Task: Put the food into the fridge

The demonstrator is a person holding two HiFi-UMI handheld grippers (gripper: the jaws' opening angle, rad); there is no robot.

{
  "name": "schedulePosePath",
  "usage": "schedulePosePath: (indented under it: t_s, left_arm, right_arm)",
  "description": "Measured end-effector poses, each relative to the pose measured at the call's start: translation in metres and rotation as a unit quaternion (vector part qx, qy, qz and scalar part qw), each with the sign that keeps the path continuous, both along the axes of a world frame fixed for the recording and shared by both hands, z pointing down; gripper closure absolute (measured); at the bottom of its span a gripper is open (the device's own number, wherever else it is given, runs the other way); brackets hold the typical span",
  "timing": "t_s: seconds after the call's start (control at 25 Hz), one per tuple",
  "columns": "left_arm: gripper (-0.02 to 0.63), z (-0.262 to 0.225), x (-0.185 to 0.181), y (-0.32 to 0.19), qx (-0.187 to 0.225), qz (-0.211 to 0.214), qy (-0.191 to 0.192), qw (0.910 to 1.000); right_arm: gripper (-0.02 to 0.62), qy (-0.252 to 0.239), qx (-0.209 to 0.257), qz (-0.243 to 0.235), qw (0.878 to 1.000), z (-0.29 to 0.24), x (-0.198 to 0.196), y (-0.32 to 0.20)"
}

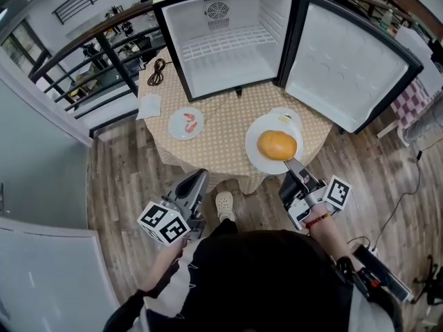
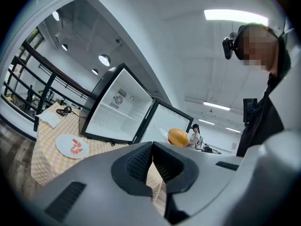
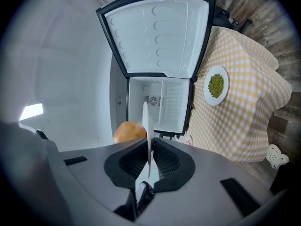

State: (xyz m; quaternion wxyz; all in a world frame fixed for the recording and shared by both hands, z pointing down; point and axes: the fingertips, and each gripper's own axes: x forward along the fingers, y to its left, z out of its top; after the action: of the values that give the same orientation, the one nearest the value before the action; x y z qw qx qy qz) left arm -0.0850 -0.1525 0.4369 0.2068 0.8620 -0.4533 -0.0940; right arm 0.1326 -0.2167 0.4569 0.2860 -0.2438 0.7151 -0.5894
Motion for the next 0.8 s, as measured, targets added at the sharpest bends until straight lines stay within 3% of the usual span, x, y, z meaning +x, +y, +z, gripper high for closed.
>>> schedulePosePath:
  t_s: [0.6, 0.8]
  left_arm:
    - [0.592, -0.030, -0.025, -0.075, 0.031, 0.043, -0.010, 0.9986]
    - [0.592, -0.029, -0.036, -0.123, 0.028, 0.063, -0.008, 0.9976]
  right_arm:
    - [0.566, -0.003, 0.010, 0.015, 1.000, -0.023, -0.032, -0.076]
    - [0.566, -0.010, 0.015, 0.025, 1.000, -0.024, -0.045, -0.121]
